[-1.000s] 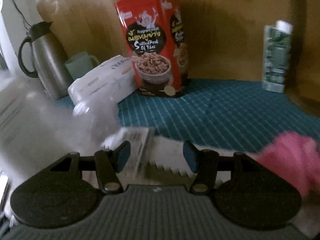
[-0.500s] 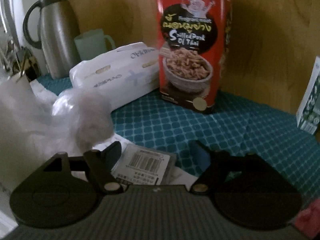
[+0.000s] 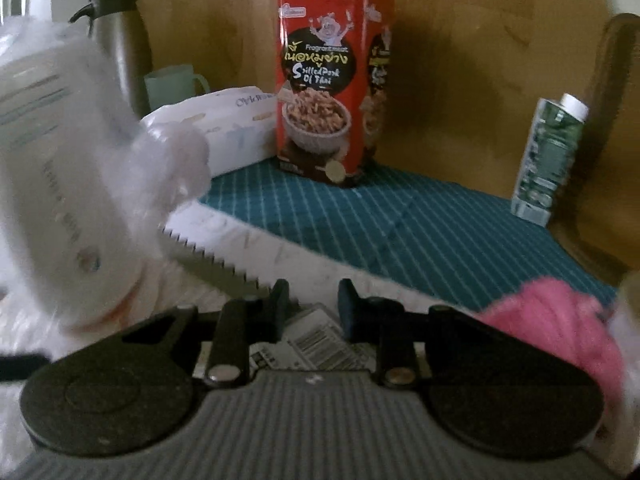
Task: Organize soft objects
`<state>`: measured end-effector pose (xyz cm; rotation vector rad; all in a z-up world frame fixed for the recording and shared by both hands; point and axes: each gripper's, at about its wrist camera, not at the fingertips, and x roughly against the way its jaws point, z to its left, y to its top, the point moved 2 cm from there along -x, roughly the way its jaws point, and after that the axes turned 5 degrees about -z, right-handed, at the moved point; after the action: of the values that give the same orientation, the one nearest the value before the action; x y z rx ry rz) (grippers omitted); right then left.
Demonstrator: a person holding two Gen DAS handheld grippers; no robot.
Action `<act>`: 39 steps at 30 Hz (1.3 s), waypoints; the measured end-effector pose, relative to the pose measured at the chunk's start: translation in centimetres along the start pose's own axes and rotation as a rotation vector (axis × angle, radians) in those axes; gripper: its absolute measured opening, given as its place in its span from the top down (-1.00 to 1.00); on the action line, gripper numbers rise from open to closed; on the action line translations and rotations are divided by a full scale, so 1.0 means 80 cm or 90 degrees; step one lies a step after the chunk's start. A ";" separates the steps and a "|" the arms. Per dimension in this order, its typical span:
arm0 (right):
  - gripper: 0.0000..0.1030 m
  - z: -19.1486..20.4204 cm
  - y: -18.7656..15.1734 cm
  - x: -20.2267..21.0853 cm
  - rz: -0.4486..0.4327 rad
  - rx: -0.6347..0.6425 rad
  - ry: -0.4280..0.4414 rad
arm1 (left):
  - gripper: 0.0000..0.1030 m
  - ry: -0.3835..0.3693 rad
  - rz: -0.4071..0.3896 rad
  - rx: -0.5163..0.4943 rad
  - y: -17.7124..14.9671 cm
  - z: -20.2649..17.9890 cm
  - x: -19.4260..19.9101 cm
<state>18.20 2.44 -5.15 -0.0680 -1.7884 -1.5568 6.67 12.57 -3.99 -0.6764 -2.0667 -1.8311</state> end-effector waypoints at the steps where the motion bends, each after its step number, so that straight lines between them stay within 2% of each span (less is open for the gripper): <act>1: 0.42 -0.001 -0.006 0.008 -0.003 0.004 -0.002 | -0.62 0.008 0.001 -0.010 -0.001 -0.003 -0.001; 4: 0.41 -0.005 -0.021 0.029 -0.012 -0.001 -0.001 | -0.64 0.034 0.008 -0.040 -0.003 -0.014 -0.003; 11: 0.39 -0.009 -0.053 0.079 -0.023 -0.015 -0.003 | -0.65 0.065 0.016 -0.065 -0.007 -0.022 -0.005; 20: 0.37 0.008 -0.091 0.138 -0.034 -0.027 0.021 | -0.92 0.098 0.036 -0.076 -0.007 -0.026 -0.015; 24: 0.14 0.011 -0.103 0.165 -0.052 -0.043 0.048 | -0.98 0.103 0.041 -0.074 -0.006 -0.025 -0.018; 28: -0.11 -0.002 -0.110 0.200 -0.097 -0.101 0.036 | -0.98 0.098 0.047 -0.070 -0.006 -0.025 -0.019; 32: -0.17 -0.011 -0.124 0.234 -0.119 -0.130 0.038 | -0.99 0.098 0.047 -0.071 -0.005 -0.023 -0.020; 35: -0.32 -0.008 -0.141 0.250 -0.101 -0.131 0.049 | -0.98 0.105 0.048 -0.076 -0.005 -0.025 -0.020; 36: -0.37 -0.006 -0.148 0.253 -0.092 -0.129 0.050 | -0.94 0.107 0.048 -0.079 -0.004 -0.027 -0.020; 39: -0.37 0.012 -0.160 0.248 -0.061 -0.081 0.032 | -0.72 0.081 0.055 -0.084 -0.001 -0.039 -0.018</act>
<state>-2.85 -8.37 -4.73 -0.0048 -1.6743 -1.7237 7.61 9.26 -4.34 -0.6530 -1.8223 -1.9211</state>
